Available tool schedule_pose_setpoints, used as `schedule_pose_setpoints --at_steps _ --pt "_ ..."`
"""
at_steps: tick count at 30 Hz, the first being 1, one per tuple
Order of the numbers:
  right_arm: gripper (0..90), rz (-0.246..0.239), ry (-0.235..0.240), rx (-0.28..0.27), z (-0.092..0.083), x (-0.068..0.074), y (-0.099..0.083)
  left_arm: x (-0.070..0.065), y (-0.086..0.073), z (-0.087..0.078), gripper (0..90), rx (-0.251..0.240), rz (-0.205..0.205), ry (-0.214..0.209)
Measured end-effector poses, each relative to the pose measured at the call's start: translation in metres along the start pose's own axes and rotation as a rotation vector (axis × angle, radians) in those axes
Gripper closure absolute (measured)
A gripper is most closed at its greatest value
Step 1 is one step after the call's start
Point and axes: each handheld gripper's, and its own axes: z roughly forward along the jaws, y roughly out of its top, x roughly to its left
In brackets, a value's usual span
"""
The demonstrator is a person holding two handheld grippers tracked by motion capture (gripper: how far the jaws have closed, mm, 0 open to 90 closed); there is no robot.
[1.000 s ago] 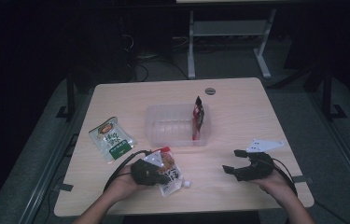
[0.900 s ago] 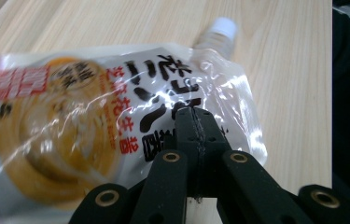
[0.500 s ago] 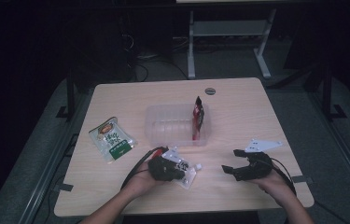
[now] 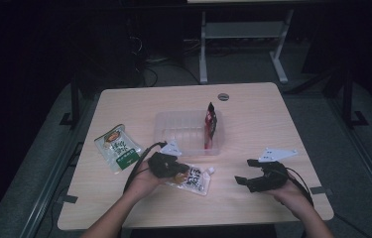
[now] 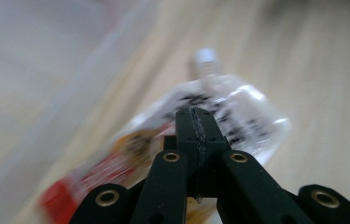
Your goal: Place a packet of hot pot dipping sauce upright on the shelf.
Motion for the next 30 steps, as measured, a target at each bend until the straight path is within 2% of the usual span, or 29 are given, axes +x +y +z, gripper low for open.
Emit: schedule_pose_setpoints --at_steps 1,2,3,4,5,7,9,10,11,16,18,23,25,26,30 --pt "18.0 0.000 -0.001 0.004 0.001 0.001 0.000 0.004 -0.003 -0.003 89.6 -0.012 -0.025 0.017" --pt "18.0 -0.009 -0.002 0.005 0.001 0.000 0.000 0.011 -0.006 -0.006 89.6 -0.004 -0.027 0.028" --pt "18.0 -0.009 -0.001 0.007 0.002 0.001 0.000 0.011 -0.006 -0.006 89.6 -0.004 -0.027 0.028" --pt "18.0 -0.012 -0.001 0.008 0.003 0.001 0.000 0.019 -0.012 -0.008 89.6 -0.016 -0.066 0.059" --pt "18.0 -0.012 -0.001 0.008 0.003 0.001 0.000 0.019 -0.012 -0.008 89.6 -0.016 -0.066 0.059" --pt "18.1 -0.018 -0.003 0.015 0.006 0.000 0.000 0.028 -0.017 -0.006 89.6 0.005 -0.078 0.080" --pt "18.1 -0.021 -0.002 0.017 0.006 0.000 0.000 0.030 -0.018 -0.004 89.6 0.021 -0.078 0.088" --pt "18.1 -0.014 -0.003 0.023 0.007 0.001 0.000 0.031 -0.019 -0.001 89.6 0.052 -0.087 0.088" --pt "18.0 -0.017 -0.002 0.026 0.008 0.001 0.000 0.031 -0.020 0.002 89.6 0.092 -0.067 0.089" --pt "18.0 -0.022 -0.004 0.028 0.008 0.001 -0.001 0.021 -0.018 0.005 89.8 0.139 -0.042 0.085" --pt "18.0 -0.020 -0.004 0.028 0.008 0.001 -0.001 0.017 -0.020 0.004 89.8 0.146 -0.046 0.078" --pt "18.0 -0.022 -0.004 0.028 0.007 0.001 -0.001 0.010 -0.026 -0.001 89.8 0.145 -0.058 0.062" --pt "18.0 -0.024 -0.004 0.028 0.008 0.000 -0.001 0.006 -0.028 -0.004 89.8 0.159 -0.052 0.047" --pt "18.0 -0.026 -0.003 0.028 0.008 0.000 -0.001 0.004 -0.029 -0.004 89.7 0.150 -0.066 0.044" --pt "17.4 -0.018 -0.009 0.036 0.009 -0.002 0.000 0.002 -0.027 -0.008 89.7 0.163 -0.042 0.030"
